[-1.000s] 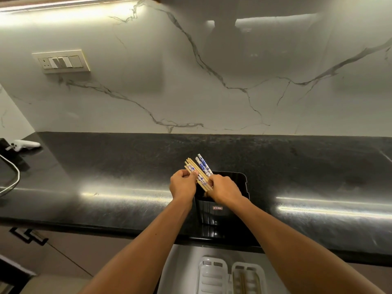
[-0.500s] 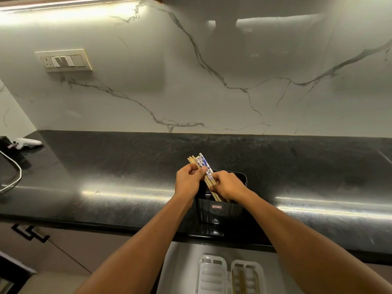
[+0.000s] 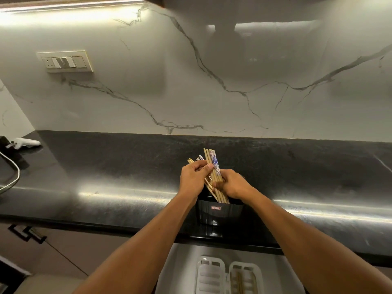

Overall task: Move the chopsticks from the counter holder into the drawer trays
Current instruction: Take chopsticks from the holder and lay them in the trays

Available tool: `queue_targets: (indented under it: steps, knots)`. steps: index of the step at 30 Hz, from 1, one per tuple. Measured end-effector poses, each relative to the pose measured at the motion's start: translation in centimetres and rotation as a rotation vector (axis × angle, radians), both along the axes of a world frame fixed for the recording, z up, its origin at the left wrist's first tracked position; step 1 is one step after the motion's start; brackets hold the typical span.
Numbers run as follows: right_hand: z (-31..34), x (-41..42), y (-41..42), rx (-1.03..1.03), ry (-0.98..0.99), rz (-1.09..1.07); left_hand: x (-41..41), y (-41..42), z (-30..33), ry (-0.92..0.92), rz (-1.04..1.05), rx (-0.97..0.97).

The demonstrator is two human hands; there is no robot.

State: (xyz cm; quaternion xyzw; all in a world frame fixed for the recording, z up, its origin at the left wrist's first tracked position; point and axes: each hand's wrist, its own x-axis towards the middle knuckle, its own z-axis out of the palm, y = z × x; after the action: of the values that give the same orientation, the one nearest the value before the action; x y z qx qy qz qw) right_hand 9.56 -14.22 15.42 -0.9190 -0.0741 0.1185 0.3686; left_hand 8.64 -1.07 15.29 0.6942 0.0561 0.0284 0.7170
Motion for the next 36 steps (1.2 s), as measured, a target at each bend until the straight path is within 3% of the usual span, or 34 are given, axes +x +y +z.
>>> queue_targets:
  steps: [5, 11, 19, 30, 36]
  knots:
    - [3.5, 0.8, -1.7, 0.159, -0.157, -0.115, -0.3, -0.2, 0.5, -0.036, -0.043, 0.079]
    - [8.4, 1.0, -3.7, 0.436, -0.155, -0.178, -1.2, -1.7, 1.4, -0.014, -0.283, 0.045]
    - [8.7, -0.5, -4.4, 0.583, 0.026, -0.292, -3.7, -4.7, 2.0, 0.173, -0.535, -0.359]
    - [5.0, -2.4, -4.4, 0.609, 0.214, -0.367, -6.5, -5.0, -0.4, 0.318, -0.487, -0.404]
    - [5.8, -2.5, -5.0, 0.534, 0.080, -0.327, -6.6, -4.1, -0.7, 0.315, -0.424, -0.418]
